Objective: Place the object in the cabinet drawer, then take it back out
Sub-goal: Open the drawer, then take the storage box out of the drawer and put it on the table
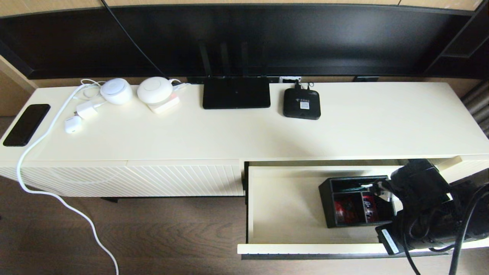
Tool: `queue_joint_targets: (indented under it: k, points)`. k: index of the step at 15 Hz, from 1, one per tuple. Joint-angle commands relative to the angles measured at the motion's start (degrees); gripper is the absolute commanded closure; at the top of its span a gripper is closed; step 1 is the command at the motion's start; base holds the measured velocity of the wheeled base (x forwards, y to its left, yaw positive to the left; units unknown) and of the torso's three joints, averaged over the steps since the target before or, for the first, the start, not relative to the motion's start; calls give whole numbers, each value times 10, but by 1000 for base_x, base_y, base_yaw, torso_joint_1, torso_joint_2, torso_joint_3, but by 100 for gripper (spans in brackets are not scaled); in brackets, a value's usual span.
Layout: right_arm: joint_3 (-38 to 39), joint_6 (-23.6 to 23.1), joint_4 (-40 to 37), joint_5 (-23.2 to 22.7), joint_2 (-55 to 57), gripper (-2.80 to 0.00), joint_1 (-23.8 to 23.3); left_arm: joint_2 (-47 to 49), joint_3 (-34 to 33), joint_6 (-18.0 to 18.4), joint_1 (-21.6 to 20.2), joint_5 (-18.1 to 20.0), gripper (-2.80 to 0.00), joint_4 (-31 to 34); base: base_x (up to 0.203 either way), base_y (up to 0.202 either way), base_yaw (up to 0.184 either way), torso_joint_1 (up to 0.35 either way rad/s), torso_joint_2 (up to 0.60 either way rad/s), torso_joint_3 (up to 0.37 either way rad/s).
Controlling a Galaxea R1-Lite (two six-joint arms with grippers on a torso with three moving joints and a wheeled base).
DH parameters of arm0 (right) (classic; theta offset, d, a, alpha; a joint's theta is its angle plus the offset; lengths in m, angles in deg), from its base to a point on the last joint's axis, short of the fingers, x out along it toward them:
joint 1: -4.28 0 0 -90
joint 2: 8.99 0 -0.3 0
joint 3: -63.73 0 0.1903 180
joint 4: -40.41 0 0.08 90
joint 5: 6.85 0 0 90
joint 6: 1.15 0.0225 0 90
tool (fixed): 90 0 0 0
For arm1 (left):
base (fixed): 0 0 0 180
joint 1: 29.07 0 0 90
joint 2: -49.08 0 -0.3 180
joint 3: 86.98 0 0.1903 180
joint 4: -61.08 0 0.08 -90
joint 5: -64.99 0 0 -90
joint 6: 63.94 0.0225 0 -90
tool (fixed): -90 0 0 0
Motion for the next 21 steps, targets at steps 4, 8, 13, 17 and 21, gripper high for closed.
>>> queue_joint_targets:
  k: [4,8,13,17,21]
  points:
    - [-53,1,27,22,-38,0,-16,0,0,0,0,0,0,0,0,0,0,0,0,0]
    - [-60,46,28,40,-28,0,-14,0,0,0,0,0,0,0,0,0,0,0,0,0]
    - [-84,78,24,41,-17,-280,-10,0,0,0,0,0,0,0,0,0,0,0,0,0]
    - [-76,79,24,40,10,-280,-7,0,0,0,0,0,0,0,0,0,0,0,0,0]
    - [-78,103,21,39,41,-280,-2,0,0,0,0,0,0,0,0,0,0,0,0,0]
